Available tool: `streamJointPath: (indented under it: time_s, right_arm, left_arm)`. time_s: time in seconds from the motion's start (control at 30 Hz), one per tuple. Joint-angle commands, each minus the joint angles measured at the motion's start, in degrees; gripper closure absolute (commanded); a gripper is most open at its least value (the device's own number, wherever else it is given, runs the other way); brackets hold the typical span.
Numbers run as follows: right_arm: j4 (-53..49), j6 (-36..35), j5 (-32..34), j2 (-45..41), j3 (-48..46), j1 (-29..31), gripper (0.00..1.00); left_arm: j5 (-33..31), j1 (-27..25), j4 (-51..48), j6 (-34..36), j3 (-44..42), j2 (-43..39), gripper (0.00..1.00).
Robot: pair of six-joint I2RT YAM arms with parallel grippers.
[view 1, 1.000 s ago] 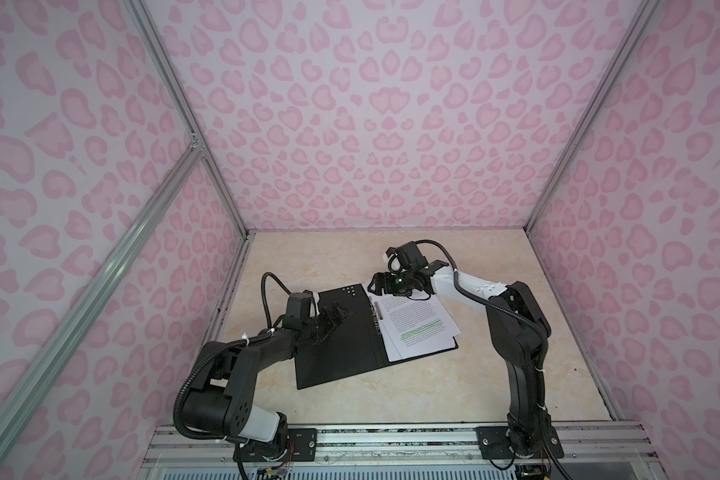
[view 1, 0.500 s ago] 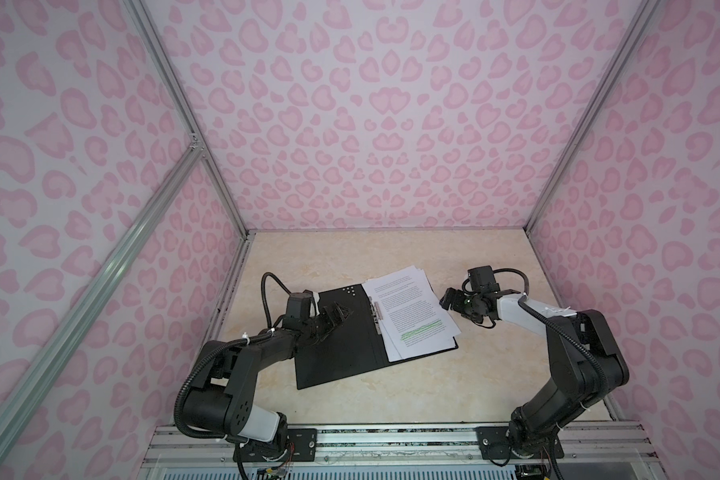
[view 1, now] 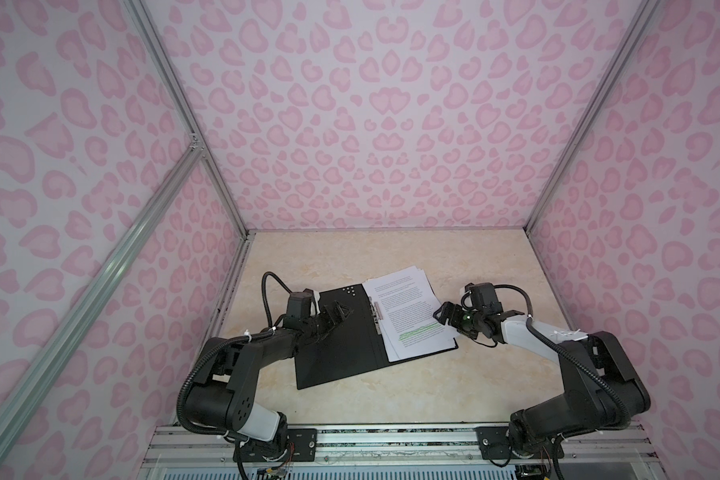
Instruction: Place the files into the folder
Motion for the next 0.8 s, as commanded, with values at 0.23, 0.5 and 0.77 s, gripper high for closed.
streamJointPath:
  time_s: [0.23,0.5,0.77]
  right_arm:
    - [-2.15,1.09,0.98,-2.56,-0.55,2.48,0.1]
    - [-3.89,0.5,2.14,-3.42,-0.62,3.53,0.1]
    - [-8.84,-3.84,6.35,-1.97,4.62,4.67,0.1]
  left_arm:
    - [-3.2,0.04,-7.95,-0.26,-0.27,1.63,0.04]
    - [-3.15,0.13,-7.81,-0.34,-0.09,2.09,0.04]
    - [-1.73,0.05,-7.05,-0.54,-0.04,2.66,0.04]
